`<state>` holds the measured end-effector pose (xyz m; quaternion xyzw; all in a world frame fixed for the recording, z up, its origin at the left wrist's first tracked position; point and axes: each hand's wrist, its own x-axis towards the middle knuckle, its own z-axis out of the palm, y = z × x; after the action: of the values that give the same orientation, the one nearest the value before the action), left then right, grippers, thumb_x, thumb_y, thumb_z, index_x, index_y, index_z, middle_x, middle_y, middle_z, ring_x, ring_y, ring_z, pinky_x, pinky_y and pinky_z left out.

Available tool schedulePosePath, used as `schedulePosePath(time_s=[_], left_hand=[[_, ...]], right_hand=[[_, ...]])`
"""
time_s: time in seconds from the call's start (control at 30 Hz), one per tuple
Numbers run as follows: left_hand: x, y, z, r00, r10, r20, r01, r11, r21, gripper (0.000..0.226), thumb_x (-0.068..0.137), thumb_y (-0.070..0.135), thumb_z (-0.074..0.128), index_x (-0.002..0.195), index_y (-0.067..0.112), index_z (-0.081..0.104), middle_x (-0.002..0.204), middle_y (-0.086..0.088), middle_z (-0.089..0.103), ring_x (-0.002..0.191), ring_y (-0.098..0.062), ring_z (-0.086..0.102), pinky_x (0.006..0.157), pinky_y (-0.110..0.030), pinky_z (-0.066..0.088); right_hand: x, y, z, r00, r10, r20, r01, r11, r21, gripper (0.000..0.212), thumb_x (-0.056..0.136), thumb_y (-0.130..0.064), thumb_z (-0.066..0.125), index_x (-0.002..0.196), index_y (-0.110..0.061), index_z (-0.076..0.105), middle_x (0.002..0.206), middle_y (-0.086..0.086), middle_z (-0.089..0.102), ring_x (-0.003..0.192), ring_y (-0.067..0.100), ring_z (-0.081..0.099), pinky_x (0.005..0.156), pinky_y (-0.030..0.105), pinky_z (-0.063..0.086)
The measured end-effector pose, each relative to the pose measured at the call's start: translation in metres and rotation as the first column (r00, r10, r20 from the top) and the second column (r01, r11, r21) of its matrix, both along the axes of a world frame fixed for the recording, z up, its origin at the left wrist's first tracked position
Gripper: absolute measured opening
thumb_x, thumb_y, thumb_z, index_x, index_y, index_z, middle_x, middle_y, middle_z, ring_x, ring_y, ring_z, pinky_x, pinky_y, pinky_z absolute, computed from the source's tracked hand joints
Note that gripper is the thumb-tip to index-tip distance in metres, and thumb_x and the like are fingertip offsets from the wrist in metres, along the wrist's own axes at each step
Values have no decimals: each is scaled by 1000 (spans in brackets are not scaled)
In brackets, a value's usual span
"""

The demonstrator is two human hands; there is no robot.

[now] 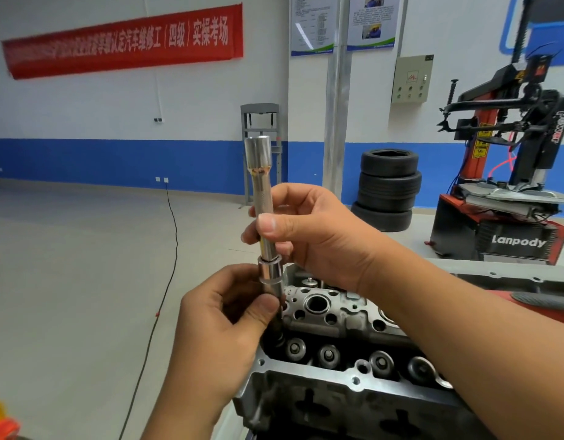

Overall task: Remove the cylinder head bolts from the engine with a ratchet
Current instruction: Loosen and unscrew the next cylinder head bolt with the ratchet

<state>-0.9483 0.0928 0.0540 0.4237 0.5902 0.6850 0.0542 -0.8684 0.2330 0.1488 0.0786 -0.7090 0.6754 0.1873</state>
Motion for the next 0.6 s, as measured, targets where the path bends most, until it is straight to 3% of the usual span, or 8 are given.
schedulePosePath(time_s=[0.07,0.17,0.3,0.37,0.47,0.6], left_hand=[[-2,0,-1,1000,-6,6,5,1000,24,33,68,34,78,98,47,75,91,8,80,87,-13,77,81,-31,57],[-3,0,-1,1000,-16,-21,17,999,35,36,64,46,75,100,50,75,91,8,80,88,-13,77,79,-27,59],[0,-2,2,990,-118,-73,120,993,21,18,94,41,70,106,53,75,100,13,80,97,-7,76,85,-11,53],[1,-5,5,981,-187,-55,188,982,9,28,98,37,53,114,49,73,106,9,79,101,-11,76,90,-12,51],[3,-3,7,986,-166,-28,167,984,56,24,102,28,59,112,44,74,103,6,80,92,-16,77,83,-14,55],[9,4,6,999,16,47,-23,988,154,31,65,40,80,96,43,75,85,8,78,72,-13,74,67,-19,59]], right_hand=[[1,3,-1,999,-32,-11,32,999,13,7,81,-8,76,83,-12,70,83,13,70,54,12,45,63,32,44],[3,7,-3,998,-56,-8,57,991,118,9,80,-7,78,83,-11,71,75,6,69,63,18,56,62,34,45],[3,5,-4,994,-106,-36,112,973,204,11,80,-8,80,85,-8,70,76,7,70,67,20,60,59,30,43],[3,4,-1,994,-103,-26,106,966,234,13,82,-9,78,89,-5,68,77,9,70,68,22,58,57,27,43],[8,7,6,997,-81,13,73,949,306,14,86,-11,75,94,-1,69,82,18,69,60,22,48,50,24,40],[12,3,6,991,-137,5,126,924,360,21,86,-15,81,97,1,73,83,18,72,58,25,49,50,27,42]])
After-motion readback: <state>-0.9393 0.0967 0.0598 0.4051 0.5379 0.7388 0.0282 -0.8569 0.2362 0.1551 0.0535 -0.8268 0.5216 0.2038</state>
